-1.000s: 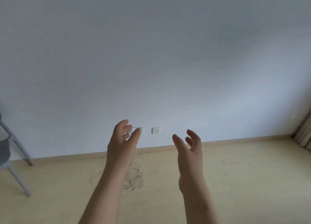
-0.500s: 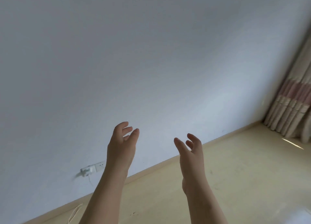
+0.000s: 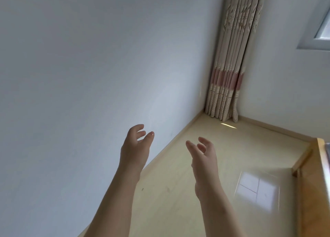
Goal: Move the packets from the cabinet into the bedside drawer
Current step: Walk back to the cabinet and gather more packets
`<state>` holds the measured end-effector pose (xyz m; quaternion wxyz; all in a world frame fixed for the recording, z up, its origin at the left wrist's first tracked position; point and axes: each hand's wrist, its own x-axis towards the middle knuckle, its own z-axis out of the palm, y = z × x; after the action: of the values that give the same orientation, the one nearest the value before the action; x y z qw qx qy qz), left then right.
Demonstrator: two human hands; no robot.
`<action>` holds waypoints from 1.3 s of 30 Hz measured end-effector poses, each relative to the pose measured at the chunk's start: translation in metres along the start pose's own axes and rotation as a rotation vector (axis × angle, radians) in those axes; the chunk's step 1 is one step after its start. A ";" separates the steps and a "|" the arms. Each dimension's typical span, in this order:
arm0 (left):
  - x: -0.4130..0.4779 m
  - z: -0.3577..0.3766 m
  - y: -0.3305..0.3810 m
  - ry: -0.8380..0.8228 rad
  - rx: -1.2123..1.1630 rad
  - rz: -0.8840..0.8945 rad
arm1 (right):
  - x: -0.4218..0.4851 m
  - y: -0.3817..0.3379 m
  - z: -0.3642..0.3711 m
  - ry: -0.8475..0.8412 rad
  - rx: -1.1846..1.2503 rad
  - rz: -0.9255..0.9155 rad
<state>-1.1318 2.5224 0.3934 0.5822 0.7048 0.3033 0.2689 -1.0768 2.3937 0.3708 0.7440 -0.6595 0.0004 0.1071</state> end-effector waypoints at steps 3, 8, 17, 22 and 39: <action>0.047 0.067 0.012 -0.049 -0.027 0.022 | 0.074 -0.017 -0.024 0.060 0.008 -0.026; 0.125 0.164 0.036 -0.109 -0.062 0.013 | 0.185 -0.045 -0.050 0.094 0.006 -0.045; 0.244 0.342 0.043 -0.305 -0.063 0.015 | 0.356 -0.064 -0.114 0.256 0.119 0.019; 0.336 0.463 0.057 -0.458 -0.093 0.038 | 0.492 -0.087 -0.129 0.337 0.105 -0.008; 0.500 0.838 0.102 -0.790 -0.019 0.035 | 0.809 -0.143 -0.301 0.658 0.171 0.037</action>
<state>-0.1710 2.3281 0.3585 0.6559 0.7536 0.0414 -0.0102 -0.2215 2.2109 0.3576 0.7545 -0.5939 0.2615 -0.0984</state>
